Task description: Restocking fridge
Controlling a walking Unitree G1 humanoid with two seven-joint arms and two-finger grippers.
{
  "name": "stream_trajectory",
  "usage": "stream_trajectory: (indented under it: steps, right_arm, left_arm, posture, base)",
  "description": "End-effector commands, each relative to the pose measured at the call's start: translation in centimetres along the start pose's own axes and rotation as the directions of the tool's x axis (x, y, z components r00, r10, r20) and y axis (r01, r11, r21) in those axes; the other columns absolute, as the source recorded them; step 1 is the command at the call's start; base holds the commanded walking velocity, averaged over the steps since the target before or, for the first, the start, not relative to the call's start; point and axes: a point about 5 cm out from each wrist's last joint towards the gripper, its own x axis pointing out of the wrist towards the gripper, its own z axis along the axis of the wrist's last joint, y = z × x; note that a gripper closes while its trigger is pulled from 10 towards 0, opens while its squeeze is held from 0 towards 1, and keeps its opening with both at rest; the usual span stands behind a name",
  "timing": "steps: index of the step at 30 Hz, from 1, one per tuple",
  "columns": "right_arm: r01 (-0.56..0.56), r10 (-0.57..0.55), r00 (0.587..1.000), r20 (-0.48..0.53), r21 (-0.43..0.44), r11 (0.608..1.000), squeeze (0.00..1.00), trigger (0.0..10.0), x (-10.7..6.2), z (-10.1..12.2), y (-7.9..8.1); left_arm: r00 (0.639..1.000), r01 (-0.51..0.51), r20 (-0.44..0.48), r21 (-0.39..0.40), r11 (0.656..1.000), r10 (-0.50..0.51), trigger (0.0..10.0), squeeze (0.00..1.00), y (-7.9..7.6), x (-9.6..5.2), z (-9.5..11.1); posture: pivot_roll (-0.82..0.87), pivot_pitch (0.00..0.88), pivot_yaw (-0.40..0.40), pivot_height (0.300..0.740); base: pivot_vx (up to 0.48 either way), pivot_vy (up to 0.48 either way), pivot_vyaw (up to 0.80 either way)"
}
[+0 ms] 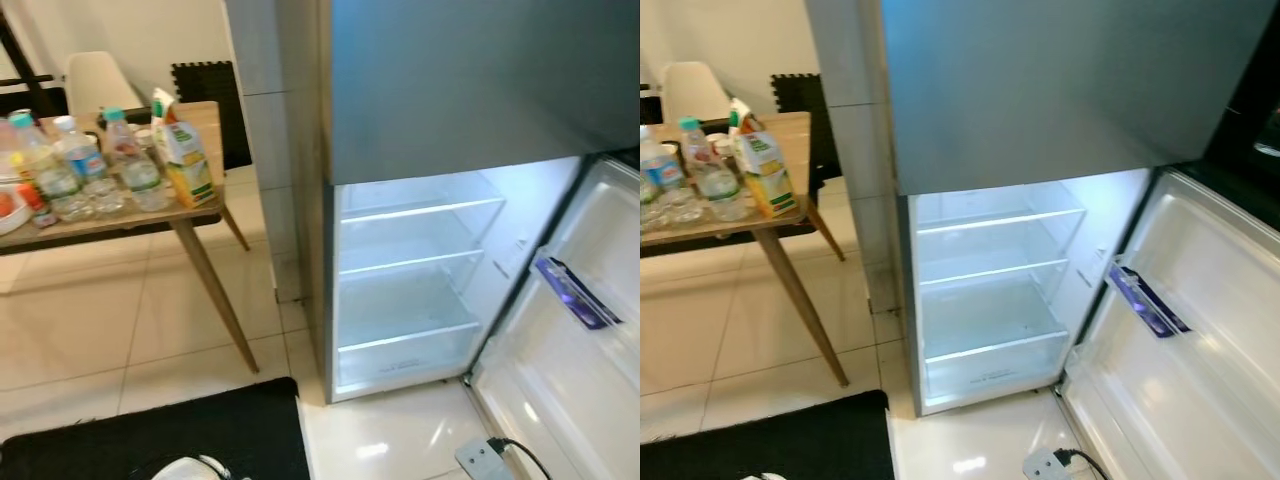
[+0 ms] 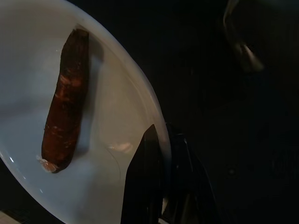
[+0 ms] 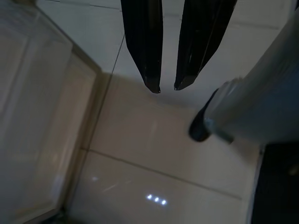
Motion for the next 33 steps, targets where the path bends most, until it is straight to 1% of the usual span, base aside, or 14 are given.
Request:
stream_trajectory:
  steps: [1, 3, 6, 22, 24, 31, 32, 33]
  right_arm:
    - [0.005, -0.005, 1.0, -0.026, -0.005, 1.0, 0.0, 10.0, -0.1, -0.7, -0.1]
    - [-0.007, 0.007, 0.999, -0.032, -0.001, 1.0, 0.0, 10.0, -0.2, -1.0, -0.1]
    - [-0.033, 0.032, 0.999, -0.043, -0.016, 0.999, 0.0, 10.0, -0.3, -1.4, 0.1]
    - [-0.031, 0.028, 0.997, -0.073, -0.033, 0.999, 0.0, 10.0, -0.4, -2.1, 0.2]
    - [-0.016, 0.012, 0.996, -0.089, -0.038, 0.999, 0.0, 10.0, -0.5, -2.5, 0.1]
    - [-0.001, -0.002, 0.996, -0.093, -0.036, 0.999, 0.0, 10.0, -0.5, -2.8, 0.0]
    - [0.036, -0.04, 0.995, -0.096, -0.048, 0.998, 0.0, 10.0, -0.6, -2.8, -0.3]
    - [0.036, -0.04, 0.995, -0.096, -0.048, 0.998, 0.0, 10.0, -0.6, -2.8, -0.3]
  left_arm:
    - [1.0, 0.006, 0.003, -0.008, 1.0, -0.006, 10.0, 0.0, -0.2, 0.0, 0.2]
    - [1.0, 0.011, -0.002, -0.022, 1.0, -0.011, 10.0, 0.0, -0.2, 0.0, 0.1]
    - [1.0, 0.014, -0.003, -0.045, 0.999, -0.014, 10.0, 0.0, -0.3, 0.0, 0.1]
    - [1.0, 0.021, -0.007, -0.064, 0.998, -0.022, 10.0, 0.0, -0.8, 0.0, 0.1]
    - [1.0, 0.024, -0.009, -0.073, 0.997, -0.025, 10.0, 0.0, -0.9, 0.0, 0.0]
    - [1.0, 0.025, -0.012, -0.077, 0.997, -0.026, 10.0, 0.0, -1.0, 0.0, -0.1]
    - [1.0, 0.024, -0.013, -0.077, 0.997, -0.025, 10.0, 0.0, -1.0, 0.0, -0.1]
    - [1.0, 0.024, -0.013, -0.077, 0.997, -0.025, 10.0, 0.0, -1.0, 0.0, -0.1]
  posture:
    - [-0.08, 0.0, -0.012, 0.74]
    - [-0.08, 0.0, -0.013, 0.74]
    - [-0.08, 0.0, -0.014, 0.74]
    - [-0.08, 0.0, -0.023, 0.74]
    - [-0.07, 0.0, -0.023, 0.74]
    - [-0.07, 0.0, -0.022, 0.74]
    - [-0.07, 0.0, -0.022, 0.74]
    - [-0.07, 0.0, -0.022, 0.74]
  base:
    - [0.0, 0.0, 0.0]
    - [0.0, 0.0, 0.0]
    - [0.0, 0.0, 0.65]
    - [0.0, 0.0, 0.65]
    - [0.0, 0.0, 0.68]
    - [0.0, 0.0, 0.61]
    - [0.0, 0.0, 0.0]
    - [0.0, 0.0, 0.0]
